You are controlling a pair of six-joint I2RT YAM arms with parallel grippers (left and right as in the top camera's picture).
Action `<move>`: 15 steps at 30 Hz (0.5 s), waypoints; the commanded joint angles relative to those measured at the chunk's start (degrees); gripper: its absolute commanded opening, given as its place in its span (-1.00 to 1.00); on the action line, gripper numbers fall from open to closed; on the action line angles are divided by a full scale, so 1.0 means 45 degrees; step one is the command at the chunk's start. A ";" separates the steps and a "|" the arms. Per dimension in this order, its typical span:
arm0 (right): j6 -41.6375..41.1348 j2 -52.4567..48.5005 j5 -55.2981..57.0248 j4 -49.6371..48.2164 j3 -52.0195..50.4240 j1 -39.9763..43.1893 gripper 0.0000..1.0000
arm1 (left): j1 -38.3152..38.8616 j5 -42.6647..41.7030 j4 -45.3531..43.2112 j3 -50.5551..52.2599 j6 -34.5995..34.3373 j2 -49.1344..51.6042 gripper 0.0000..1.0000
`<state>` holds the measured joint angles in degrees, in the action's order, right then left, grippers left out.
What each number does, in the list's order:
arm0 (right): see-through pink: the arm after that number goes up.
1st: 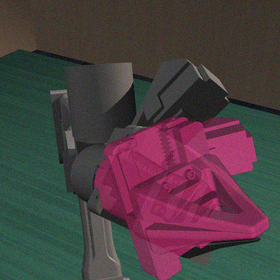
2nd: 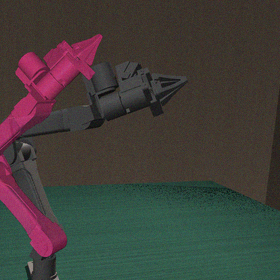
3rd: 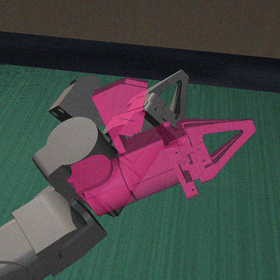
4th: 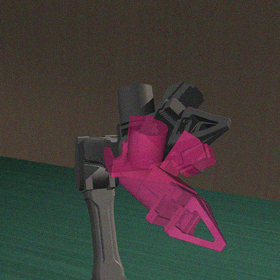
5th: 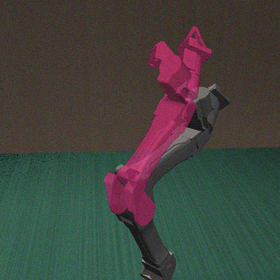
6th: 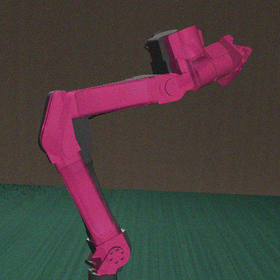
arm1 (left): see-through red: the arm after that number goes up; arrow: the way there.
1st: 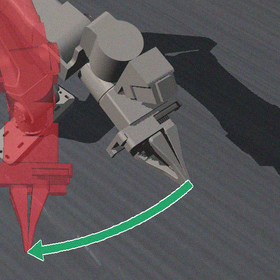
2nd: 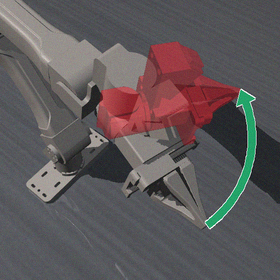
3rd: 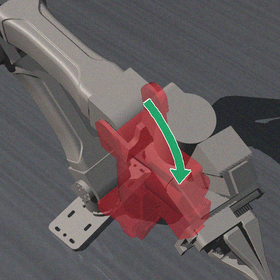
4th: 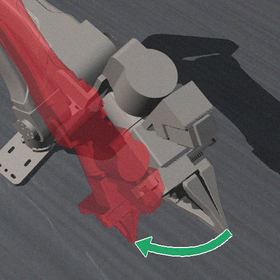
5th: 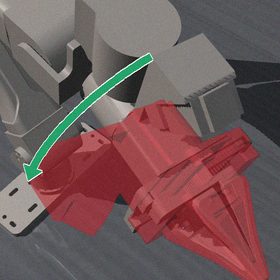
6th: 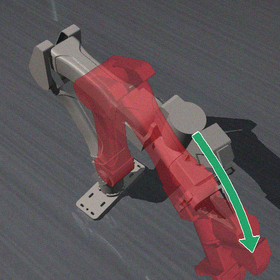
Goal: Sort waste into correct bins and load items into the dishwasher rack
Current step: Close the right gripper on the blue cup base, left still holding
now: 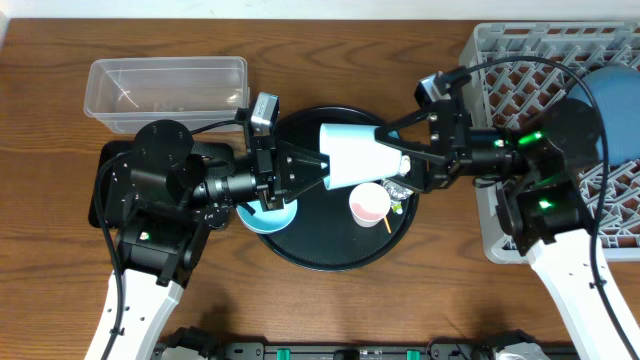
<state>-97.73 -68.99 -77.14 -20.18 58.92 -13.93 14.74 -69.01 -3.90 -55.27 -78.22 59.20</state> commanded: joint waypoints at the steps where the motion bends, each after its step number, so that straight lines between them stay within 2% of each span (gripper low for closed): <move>1: -0.0126 -0.0199 0.0345 -0.0146 0.0044 -0.0340 0.99 | 0.0044 -0.0097 -0.0112 -0.0175 -0.0126 -0.0034 -0.88; 7: -0.0073 -0.0233 0.0466 -0.0151 0.0044 -0.0471 0.89 | 0.0044 -0.0107 -0.0112 -0.0175 -0.0126 -0.0034 -0.87; 13: -0.0078 -0.0248 0.0476 -0.0151 0.0044 -0.0520 0.69 | 0.0044 -0.0151 -0.0112 -0.0175 -0.0121 -0.0034 -0.88; 15: -0.0058 -0.0248 0.0481 -0.0151 0.0044 -0.0597 0.69 | 0.0044 -0.0141 -0.0112 -0.0175 -0.0117 -0.0034 -0.87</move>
<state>-98.37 -70.04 -75.55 -20.67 58.92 -15.75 14.74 -69.04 -3.95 -55.27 -78.26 59.22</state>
